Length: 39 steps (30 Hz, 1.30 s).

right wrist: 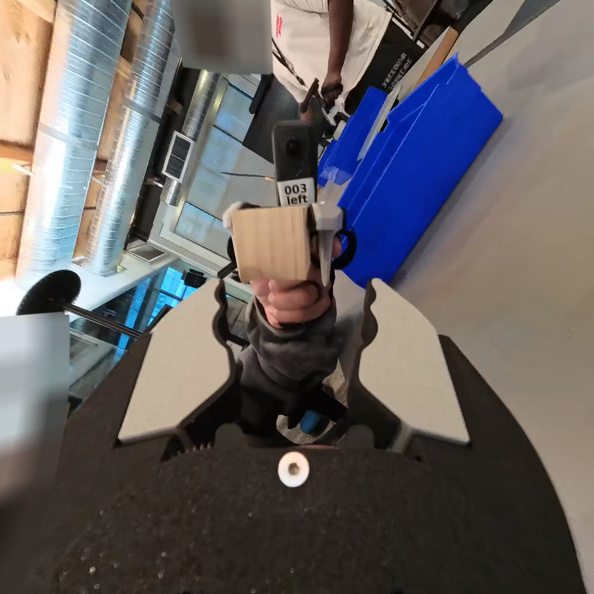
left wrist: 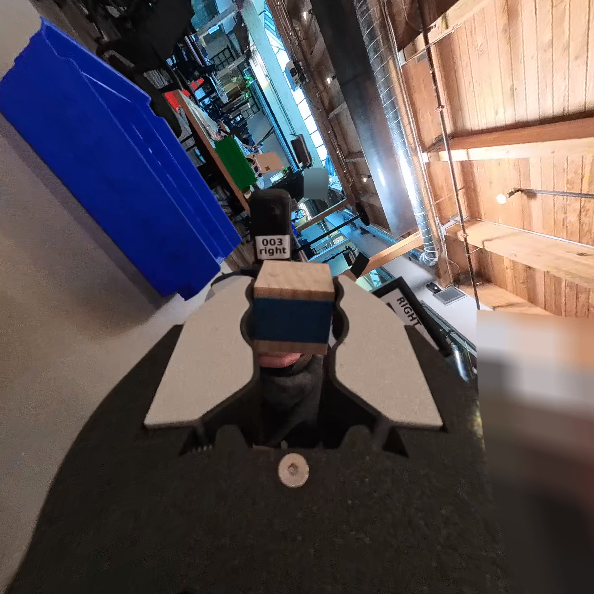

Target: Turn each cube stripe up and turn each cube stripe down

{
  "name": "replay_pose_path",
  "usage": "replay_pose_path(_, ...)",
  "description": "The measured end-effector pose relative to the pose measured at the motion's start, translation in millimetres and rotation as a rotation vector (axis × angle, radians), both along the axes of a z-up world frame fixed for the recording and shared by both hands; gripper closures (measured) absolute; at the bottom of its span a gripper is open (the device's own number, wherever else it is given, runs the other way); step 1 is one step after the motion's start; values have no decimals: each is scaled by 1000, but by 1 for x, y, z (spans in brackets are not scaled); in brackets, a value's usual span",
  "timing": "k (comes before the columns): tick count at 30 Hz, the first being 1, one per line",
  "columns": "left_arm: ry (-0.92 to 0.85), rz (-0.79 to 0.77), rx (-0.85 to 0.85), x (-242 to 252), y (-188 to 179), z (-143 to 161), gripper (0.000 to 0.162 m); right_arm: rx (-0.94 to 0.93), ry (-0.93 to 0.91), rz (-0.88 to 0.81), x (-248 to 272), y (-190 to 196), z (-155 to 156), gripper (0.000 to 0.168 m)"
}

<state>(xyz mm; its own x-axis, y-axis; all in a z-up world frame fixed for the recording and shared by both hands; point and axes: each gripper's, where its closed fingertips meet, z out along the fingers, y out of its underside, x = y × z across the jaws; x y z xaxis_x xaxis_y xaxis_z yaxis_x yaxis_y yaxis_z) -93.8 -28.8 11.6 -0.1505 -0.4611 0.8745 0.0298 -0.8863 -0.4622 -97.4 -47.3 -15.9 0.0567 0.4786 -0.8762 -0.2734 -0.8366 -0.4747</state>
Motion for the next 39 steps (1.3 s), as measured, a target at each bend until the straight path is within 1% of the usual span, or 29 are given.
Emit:
replay_pose_path(6, 51, 35, -26, 4, 9, -20, 118, -39, -17, -7, -9, 20, -8, 82)
replay_pose_path(7, 68, 42, -28, 6, 10, -24, 118, -40, -28, 4, -13, 21, -12, 88)
replay_pose_path(8, 89, 57, -28, 7, 11, -28, 118, -22, -13, 49, -17, 17, -10, 122)
replay_pose_path(9, 90, 82, -25, 7, 14, -29, 118, -22, -9, 51, -18, 19, -11, 123)
replay_pose_path(11, 107, 83, -23, 3, 14, -29, 117, -13, 9, 40, -18, 22, -10, 123)
replay_pose_path(12, 114, 90, 1, -3, 13, -27, 111, -2, 16, 38, -17, 21, -10, 123)
replay_pose_path(13, 138, 118, 31, -11, 15, -28, 89, 3, 10, 31, -16, 21, -11, 123)
replay_pose_path(14, 172, 154, 73, -23, 17, -31, 74, 10, 5, 32, -15, 20, -12, 123)
replay_pose_path(15, 216, 191, 132, -36, 15, -36, 68, 14, 5, 37, -12, 17, -13, 123)
replay_pose_path(17, 338, 267, 261, -62, 4, -57, 68, 24, 2, 24, -4, 14, -13, 123)
replay_pose_path(19, 386, 275, 345, -77, -25, -82, 70, 87, -83, -16, 13, 14, -11, 123)
replay_pose_path(20, 388, 249, 371, -80, -44, -95, 75, 152, -142, -60, 28, 16, -2, 123)
replay_pose_path(22, 416, 233, 394, -84, -68, -118, 82, 290, -291, -208, 74, 29, 26, 123)
replay_pose_path(23, 436, 208, 380, -83, -77, -125, 84, 340, -402, -304, 104, 39, 37, 123)
replay_pose_path(24, 422, 171, 370, -80, -86, -124, 84, 366, -541, -398, 135, 50, 43, 123)
replay_pose_path(25, 395, 142, 371, -77, -93, -121, 87, 355, -706, -482, 168, 63, 40, 123)
replay_pose_path(26, 382, 119, 383, -74, -96, -118, 91, 307, -878, -543, 200, 76, 30, 123)
replay_pose_path(27, 391, 112, 404, -72, -96, -119, 92, 233, -1032, -573, 229, 89, 12, 123)
replay_pose_path(28, 415, 109, 422, -70, -95, -122, 92, 146, -1134, -568, 250, 102, -8, 122)
replay_pose_path(31, 463, 73, 422, -68, -96, -133, 96, -60, -1235, -509, 282, 143, -71, 123)
replay_pose_path(33, 430, 47, 379, -66, -101, -133, 96, -176, -1350, -470, 304, 159, -110, 123)
replay_pose_path(36, 382, 16, 332, -67, -107, -128, 96, -256, -1425, -435, 316, 176, -140, 123)
replay_pose_path(38, 395, 23, 352, -68, -105, -127, 96, -303, -1451, -426, 320, 182, -152, 123)
replay_pose_path(39, 402, 33, 364, -69, -104, -127, 96, -327, -1451, -420, 320, 184, -156, 119)
